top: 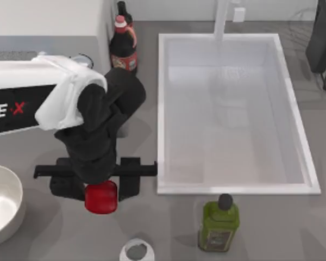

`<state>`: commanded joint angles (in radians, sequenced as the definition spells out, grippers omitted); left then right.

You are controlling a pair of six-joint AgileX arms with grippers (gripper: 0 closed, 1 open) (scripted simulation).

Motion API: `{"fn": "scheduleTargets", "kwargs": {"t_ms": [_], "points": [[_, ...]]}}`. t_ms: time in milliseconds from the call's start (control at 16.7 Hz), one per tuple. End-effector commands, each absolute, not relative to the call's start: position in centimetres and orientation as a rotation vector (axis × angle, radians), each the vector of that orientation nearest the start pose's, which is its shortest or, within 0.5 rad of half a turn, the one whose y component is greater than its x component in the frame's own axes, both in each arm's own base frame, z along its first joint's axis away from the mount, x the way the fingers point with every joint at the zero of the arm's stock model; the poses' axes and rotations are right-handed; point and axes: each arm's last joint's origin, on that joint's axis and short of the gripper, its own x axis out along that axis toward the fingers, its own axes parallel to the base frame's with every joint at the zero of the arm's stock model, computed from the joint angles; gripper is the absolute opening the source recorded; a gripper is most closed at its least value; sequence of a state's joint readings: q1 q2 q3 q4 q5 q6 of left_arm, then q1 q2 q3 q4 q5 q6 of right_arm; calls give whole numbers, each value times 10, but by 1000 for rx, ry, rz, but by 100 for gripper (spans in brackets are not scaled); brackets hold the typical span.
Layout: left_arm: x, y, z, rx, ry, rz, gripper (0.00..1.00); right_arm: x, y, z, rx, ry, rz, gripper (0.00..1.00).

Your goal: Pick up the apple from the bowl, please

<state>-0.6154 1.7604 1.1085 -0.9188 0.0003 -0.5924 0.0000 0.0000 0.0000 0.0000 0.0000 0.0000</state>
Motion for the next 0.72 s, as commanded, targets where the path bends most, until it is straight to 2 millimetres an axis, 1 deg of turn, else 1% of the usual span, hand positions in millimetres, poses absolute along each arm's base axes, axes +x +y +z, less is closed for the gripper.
{"fn": "scheduleTargets", "kwargs": {"t_ms": [360,420,720], "points": [[252,-176,159,16,1571,-16,98,106,-1,160,0,0,0,100],[252,-176,159,16,1571,-16,100,106,-1,160,0,0,0,100],[252,-176,159,16,1571,-16,100,106,-1,160,0,0,0,100]]}}
